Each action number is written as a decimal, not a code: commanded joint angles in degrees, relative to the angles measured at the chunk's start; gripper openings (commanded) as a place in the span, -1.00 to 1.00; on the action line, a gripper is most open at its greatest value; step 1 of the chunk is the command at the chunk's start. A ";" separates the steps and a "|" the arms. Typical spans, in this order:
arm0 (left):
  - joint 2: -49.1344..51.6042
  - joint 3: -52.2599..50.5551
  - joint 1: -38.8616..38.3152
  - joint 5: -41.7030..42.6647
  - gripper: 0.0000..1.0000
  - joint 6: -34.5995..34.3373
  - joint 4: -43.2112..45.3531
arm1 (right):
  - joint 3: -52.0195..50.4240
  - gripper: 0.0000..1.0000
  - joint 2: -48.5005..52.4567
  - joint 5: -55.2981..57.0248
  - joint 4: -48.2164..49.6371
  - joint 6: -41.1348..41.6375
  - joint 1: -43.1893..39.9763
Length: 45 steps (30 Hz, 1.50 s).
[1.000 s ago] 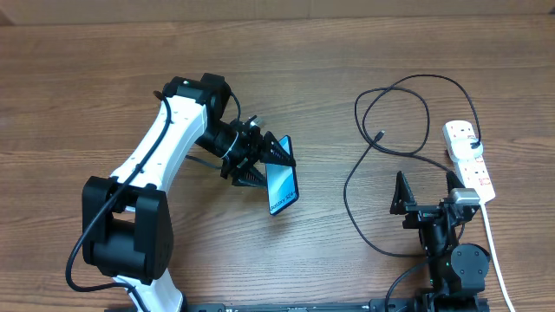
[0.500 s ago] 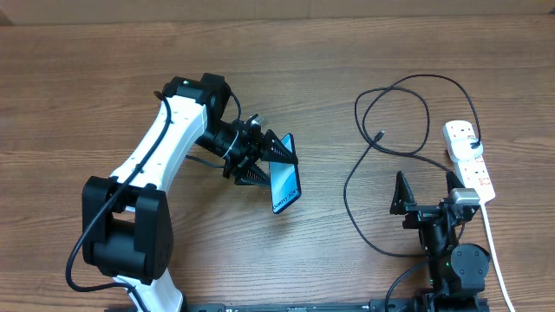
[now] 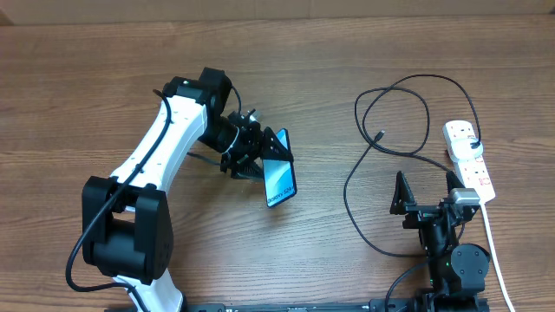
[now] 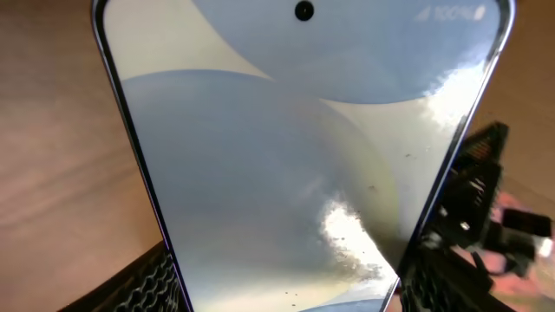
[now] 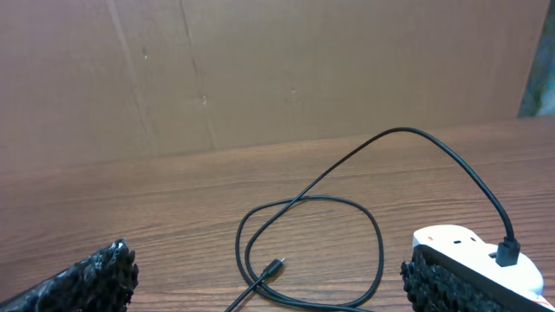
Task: Plug charger to phone and switch on socket
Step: 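Lift the smartphone upright with the left gripper, tilting it right, then move the right gripper toward the held smartphone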
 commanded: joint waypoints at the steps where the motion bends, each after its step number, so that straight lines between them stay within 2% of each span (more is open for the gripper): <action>1: 0.39 1.64 0.35 -4.24 0.25 -3.04 2.36 | -0.59 1.00 -0.66 0.35 0.28 -0.09 -0.13; 13: 0.39 1.64 0.35 -17.11 0.21 -10.45 9.20 | -0.59 0.99 -0.66 0.35 0.28 -0.09 -0.13; 22: 0.39 1.64 0.35 -17.75 0.22 -15.39 13.22 | -0.59 1.00 -0.66 -0.85 0.33 0.76 -0.13; 25: 0.39 1.64 0.35 -17.68 0.22 -15.85 13.18 | -0.59 1.00 -0.66 -3.61 0.66 9.22 -0.13; 28: 0.39 1.64 0.35 -17.05 0.23 -16.15 13.18 | -0.59 0.99 -0.66 -9.77 1.22 24.37 -0.13; 30: 0.39 1.64 0.35 -15.72 0.23 -16.26 13.35 | -0.59 0.99 -0.66 -17.03 1.73 35.89 -0.13; 33: 0.39 1.64 0.35 -14.62 0.23 -16.44 13.42 | -0.59 1.00 -0.66 -28.20 2.08 44.68 -0.13; 37: 0.39 1.64 0.35 -14.01 0.23 -16.39 13.35 | -0.59 1.00 -0.66 -39.78 1.97 48.30 -0.13; 45: 0.39 1.64 0.35 -12.63 0.22 -16.39 13.14 | -0.57 1.00 -0.63 -37.88 1.84 49.13 -0.13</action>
